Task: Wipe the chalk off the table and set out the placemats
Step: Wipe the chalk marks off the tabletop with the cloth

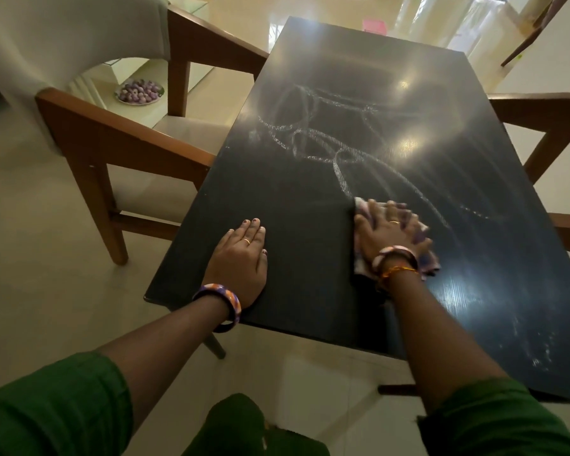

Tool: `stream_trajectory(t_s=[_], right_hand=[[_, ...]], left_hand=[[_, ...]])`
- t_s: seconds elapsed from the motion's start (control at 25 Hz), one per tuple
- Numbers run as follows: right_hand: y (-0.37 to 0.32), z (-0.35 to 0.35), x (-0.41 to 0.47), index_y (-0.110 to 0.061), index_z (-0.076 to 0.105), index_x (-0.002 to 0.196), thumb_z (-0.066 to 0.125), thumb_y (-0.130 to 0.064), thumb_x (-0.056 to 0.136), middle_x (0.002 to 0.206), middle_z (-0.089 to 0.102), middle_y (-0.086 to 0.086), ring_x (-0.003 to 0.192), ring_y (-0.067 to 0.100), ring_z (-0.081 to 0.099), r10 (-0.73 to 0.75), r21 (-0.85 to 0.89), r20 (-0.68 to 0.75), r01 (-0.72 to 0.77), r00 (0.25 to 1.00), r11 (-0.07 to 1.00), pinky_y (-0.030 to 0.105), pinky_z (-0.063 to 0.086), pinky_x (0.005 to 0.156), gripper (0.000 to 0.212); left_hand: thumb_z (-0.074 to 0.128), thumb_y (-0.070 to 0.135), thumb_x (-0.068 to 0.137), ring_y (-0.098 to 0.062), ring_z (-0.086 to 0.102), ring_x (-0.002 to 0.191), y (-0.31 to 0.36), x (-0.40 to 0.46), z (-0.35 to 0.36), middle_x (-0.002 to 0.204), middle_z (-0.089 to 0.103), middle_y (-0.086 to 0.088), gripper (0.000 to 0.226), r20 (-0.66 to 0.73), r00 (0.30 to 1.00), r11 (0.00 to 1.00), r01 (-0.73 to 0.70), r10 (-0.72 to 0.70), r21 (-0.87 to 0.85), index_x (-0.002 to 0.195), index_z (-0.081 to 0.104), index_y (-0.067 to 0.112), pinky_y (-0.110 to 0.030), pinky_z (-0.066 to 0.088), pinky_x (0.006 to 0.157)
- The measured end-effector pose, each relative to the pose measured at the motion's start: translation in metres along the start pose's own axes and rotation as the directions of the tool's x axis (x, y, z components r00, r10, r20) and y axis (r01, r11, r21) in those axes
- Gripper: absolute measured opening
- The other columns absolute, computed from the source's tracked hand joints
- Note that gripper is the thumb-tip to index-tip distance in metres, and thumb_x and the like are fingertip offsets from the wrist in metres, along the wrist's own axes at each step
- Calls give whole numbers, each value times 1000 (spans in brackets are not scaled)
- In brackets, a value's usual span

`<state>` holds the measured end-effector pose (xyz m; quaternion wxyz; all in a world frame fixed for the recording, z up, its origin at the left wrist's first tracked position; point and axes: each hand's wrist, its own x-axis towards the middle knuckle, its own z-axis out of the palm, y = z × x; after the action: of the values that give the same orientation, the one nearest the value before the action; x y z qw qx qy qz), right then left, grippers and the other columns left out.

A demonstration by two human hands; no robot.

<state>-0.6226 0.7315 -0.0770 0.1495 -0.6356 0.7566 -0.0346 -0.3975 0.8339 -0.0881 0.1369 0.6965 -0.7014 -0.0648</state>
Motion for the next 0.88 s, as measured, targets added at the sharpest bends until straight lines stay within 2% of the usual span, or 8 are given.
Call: stream_trajectory(t_s=[0.12,0.2,0.32,0.44,0.52,0.64,0.76,0.88], right_hand=[[32,-18,10,-42,17,149,25,-57,96,160,2,-8,145,35,-9,237,63,-20,-236,971,970,68,-3,108,55],[7,-12,9,-41,17,149,25,-55,97,160,3,-5,144,39,-8,240,37,-26,-239,970,970,70,-1,107,55],[-69,16,-7,-43,16,148,26,-55,96,160,3,-6,144,36,-7,-63,-14,16,63,998,998,69,-2,107,54],[-108,31,-19,-48,14,147,25,-56,97,160,0,-10,145,30,-11,-296,-47,106,302,949,952,66,-5,107,52],[-84,21,-2,-50,15,146,26,-59,95,160,2,-13,146,27,-8,-207,-51,73,211,976,976,64,-2,108,52],[-18,-5,25,-48,16,147,25,-60,95,160,4,-12,146,29,-5,119,15,-11,-119,993,993,65,1,110,54],[-6,-17,30,-43,16,149,24,-56,97,160,3,-9,145,34,-6,321,67,-35,-318,947,946,67,1,109,54],[-66,7,12,-44,14,148,26,-56,97,160,3,-9,145,34,-5,194,6,-34,-193,980,981,67,2,109,54]], left_hand=[[34,26,98,-17,21,142,1,1,1,152,27,-5,48,-8,1000,1000,4,-4,5,144,31,10,-30,11,116],[38,23,97,-20,26,141,1,3,3,150,31,-7,47,-11,1000,1000,5,-4,22,142,35,9,-33,15,115],[49,18,89,-26,49,127,-2,3,6,134,53,-14,41,-45,999,999,-15,16,34,126,55,4,-40,33,105],[70,12,76,-30,62,109,-12,11,2,116,65,-15,34,-76,994,996,-81,79,-21,109,67,4,-43,47,90],[75,9,72,-31,62,107,-20,22,-6,110,67,-14,30,-76,993,994,-91,86,-60,101,70,6,-42,49,87],[73,8,74,-34,58,111,-39,48,-14,112,64,-17,26,-132,990,995,-56,44,-88,100,69,4,-42,48,87],[62,14,85,-32,46,123,-67,75,-22,128,53,-16,34,-135,981,981,122,-143,-152,117,60,4,-41,42,96],[53,21,92,-31,47,120,-95,102,-29,132,47,-15,40,-1,879,839,454,-476,-301,130,48,7,-41,43,94]])
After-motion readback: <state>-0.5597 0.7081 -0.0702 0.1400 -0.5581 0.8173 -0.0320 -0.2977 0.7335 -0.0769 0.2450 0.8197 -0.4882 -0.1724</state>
